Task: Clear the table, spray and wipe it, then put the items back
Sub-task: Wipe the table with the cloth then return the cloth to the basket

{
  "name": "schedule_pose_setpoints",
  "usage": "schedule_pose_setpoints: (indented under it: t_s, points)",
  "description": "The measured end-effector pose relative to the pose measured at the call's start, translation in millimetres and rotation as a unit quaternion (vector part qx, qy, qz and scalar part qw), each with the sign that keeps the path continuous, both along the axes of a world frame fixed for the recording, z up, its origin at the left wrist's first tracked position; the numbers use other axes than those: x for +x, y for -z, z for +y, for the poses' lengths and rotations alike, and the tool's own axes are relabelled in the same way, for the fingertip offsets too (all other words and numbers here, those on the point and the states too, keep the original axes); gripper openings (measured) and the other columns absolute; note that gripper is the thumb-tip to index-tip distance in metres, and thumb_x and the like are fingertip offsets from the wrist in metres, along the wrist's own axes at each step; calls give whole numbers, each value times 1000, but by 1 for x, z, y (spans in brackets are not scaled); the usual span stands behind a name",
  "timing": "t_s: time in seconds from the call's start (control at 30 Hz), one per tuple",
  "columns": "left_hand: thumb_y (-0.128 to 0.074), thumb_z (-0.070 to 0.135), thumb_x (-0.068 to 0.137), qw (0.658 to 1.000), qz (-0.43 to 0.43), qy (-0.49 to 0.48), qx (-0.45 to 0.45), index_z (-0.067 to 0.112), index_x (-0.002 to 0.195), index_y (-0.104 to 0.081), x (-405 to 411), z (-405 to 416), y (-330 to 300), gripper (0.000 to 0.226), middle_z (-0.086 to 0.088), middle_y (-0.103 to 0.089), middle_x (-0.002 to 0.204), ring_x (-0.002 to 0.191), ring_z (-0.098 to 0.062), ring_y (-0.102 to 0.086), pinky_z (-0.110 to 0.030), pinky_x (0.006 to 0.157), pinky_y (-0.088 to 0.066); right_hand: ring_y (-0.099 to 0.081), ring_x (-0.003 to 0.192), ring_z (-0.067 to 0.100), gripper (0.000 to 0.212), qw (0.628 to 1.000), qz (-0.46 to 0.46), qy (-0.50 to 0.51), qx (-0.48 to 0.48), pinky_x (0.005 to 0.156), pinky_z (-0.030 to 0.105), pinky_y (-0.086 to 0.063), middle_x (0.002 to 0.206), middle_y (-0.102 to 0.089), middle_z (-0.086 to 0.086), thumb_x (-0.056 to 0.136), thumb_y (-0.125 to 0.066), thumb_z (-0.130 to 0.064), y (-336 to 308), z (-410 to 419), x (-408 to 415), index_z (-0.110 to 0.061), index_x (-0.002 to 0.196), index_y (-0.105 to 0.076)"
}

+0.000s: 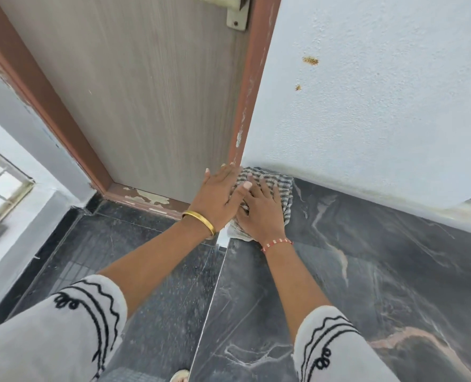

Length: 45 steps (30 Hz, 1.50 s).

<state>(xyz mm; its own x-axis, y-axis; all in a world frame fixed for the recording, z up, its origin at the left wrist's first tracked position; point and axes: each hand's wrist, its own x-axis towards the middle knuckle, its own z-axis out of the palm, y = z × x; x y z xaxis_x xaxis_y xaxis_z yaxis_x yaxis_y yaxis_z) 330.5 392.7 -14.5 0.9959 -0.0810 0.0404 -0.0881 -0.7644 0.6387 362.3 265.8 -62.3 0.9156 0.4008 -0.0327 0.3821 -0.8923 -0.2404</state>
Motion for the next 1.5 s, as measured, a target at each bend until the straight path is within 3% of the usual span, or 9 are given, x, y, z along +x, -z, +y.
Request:
schedule_pose_setpoints:
  t_s: [0.1, 0.23, 0.33, 0.47, 0.63, 0.9, 1.07, 1.2, 1.5]
  points:
    - [-11, 55, 85, 1000, -4, 8, 1, 14, 144, -26, -6, -4, -4, 73, -8, -25, 153, 145, -19, -15, -38, 119, 1, -16, 146, 25, 63, 998, -3, -42, 39, 120, 45, 0, 154, -31, -1, 82, -22, -48, 3, -9, -35, -27, 135, -49]
    - [-12, 53, 86, 1000, 11, 10, 20, 14, 144, -26, -9, -10, -3, 71, -7, -26, 153, 145, -19, -16, -39, 119, 0, -27, 142, 28, 57, 998, -18, -58, 32, 116, 44, -2, 148, -42, 2, 83, -28, -47, 5, -14, -72, -28, 129, -55]
    - [-16, 50, 90, 1000, 5, 11, 14, 14, 144, -26, -10, -10, -1, 65, -7, -27, 153, 144, -19, -17, -39, 119, 0, -14, 147, 21, 64, 998, 0, -47, 31, 117, 39, 6, 154, -29, -4, 81, -23, -54, 1, -12, -62, -31, 135, -48]
    - [-15, 50, 88, 1000, 20, 7, 22, 14, 144, -28, -6, -6, 4, 67, -7, -27, 153, 144, -18, -17, -37, 119, 1, -9, 147, 17, 72, 1000, 0, -6, 20, 120, 40, 4, 157, -21, -4, 79, -18, -59, -1, -7, -29, -30, 143, -36]
    - [-16, 50, 88, 999, 29, 19, 23, 15, 145, -24, -4, -4, 12, 68, -5, -24, 154, 145, -16, -15, -35, 119, 2, -3, 148, 18, 55, 1000, 13, 14, -20, 120, 43, 3, 159, -10, -3, 92, -38, -44, -3, -8, 24, -33, 145, -28]
    - [-15, 50, 85, 999, 31, 27, 13, 15, 145, -24, -1, -12, 15, 70, -5, -25, 154, 144, -17, -16, -33, 117, 3, -5, 147, 18, 56, 1000, 0, 22, -4, 119, 40, 3, 159, -12, -1, 94, -35, -44, 1, -19, 18, -33, 147, -21]
    - [-18, 52, 90, 996, 60, 50, 46, 14, 145, -25, 1, -21, 19, 67, -7, -23, 154, 145, -19, -15, -37, 119, 1, -13, 146, 23, 70, 999, -18, 27, -5, 117, 41, 1, 157, -22, 2, 81, -15, -56, 7, -34, -21, -32, 146, -27]
    - [-22, 45, 96, 996, 56, 56, 52, 14, 145, -23, -5, -27, 21, 58, -6, -21, 155, 145, -19, -14, -36, 119, 2, -19, 145, 25, 70, 999, -21, 10, -23, 118, 42, -2, 155, -27, 4, 82, -21, -56, 8, -47, -41, -24, 142, -38]
    - [-24, 41, 97, 993, 43, 88, 69, 14, 146, -21, -18, -67, 5, 56, -5, -18, 156, 146, -18, -8, -36, 119, 3, -14, 147, 21, 71, 998, -8, 63, -9, 118, 40, 1, 157, -22, 1, 81, -16, -57, 7, -86, -51, -31, 146, -27]
